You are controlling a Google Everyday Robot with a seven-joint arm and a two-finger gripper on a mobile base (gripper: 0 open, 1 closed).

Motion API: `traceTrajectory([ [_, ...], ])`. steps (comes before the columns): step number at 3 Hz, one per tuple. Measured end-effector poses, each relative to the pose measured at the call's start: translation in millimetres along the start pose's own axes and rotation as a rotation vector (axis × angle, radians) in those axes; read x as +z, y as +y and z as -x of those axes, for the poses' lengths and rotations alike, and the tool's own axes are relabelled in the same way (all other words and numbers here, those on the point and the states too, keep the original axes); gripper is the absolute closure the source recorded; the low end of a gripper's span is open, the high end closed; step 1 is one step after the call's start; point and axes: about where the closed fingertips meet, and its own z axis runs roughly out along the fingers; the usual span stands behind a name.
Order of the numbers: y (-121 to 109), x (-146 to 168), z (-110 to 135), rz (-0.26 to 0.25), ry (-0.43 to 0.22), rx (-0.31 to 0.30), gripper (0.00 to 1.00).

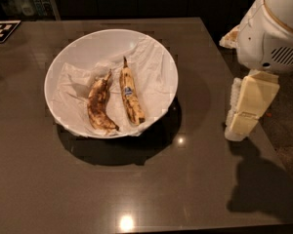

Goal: Pick banana from white bowl

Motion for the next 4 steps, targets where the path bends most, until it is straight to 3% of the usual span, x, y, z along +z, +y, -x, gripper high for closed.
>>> traceTrajectory([
  [1,16,-1,47,-0.048,0.012,-0.017,0.0],
  [3,21,-10,66,-0.08,-0.012,-0.007,0.0],
  [4,17,17,96,-0.04,0.005,0.001,0.0],
])
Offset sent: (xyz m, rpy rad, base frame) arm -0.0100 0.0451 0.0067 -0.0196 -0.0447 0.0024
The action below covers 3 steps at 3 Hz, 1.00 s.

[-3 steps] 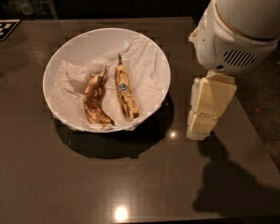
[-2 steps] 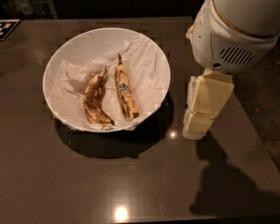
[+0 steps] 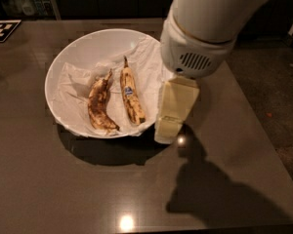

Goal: Pick banana from white bowl

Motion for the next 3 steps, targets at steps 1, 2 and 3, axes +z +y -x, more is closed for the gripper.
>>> traceTrajectory([
  [1,-6.3,27.2,29.1,0.042,0.035,-0.001,0.0],
  [2,-6.4,24.2,33.3,0.032,0.028,-0.002,0.0],
  [3,-6.3,23.9,33.3,0.032,0.028,-0.002,0.0],
])
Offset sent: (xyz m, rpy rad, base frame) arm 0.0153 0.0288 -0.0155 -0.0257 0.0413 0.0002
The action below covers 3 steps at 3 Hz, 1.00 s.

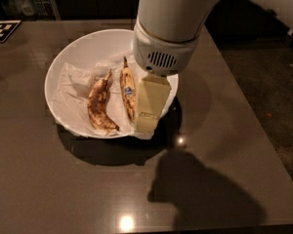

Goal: Pick banana from white bowl

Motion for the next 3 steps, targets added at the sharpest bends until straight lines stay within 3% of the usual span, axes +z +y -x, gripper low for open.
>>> traceTrajectory([
  [1,-8,13,4,0.031,0.016,0.073,0.07],
  [2,-16,39,20,0.114,0.032,0.162,0.07],
  [3,-18,39,23,0.109,0.024,0.171,0.0],
])
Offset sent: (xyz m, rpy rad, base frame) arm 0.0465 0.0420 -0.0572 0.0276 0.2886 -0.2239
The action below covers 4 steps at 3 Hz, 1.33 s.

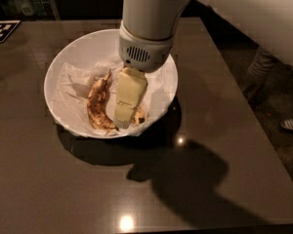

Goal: Pick banana from white bowl

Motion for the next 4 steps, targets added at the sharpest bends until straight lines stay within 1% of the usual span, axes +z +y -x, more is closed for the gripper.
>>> traceTrajectory([
  [1,-1,10,10,0.038,-0.035,0.046,0.0],
  [2,-5,26,22,0.095,-0.035,0.115,0.0],
  [3,-8,39,28,0.145,-0.026,0.174,0.0],
  [4,-10,47,27,0.159,0.005,0.243,0.0],
])
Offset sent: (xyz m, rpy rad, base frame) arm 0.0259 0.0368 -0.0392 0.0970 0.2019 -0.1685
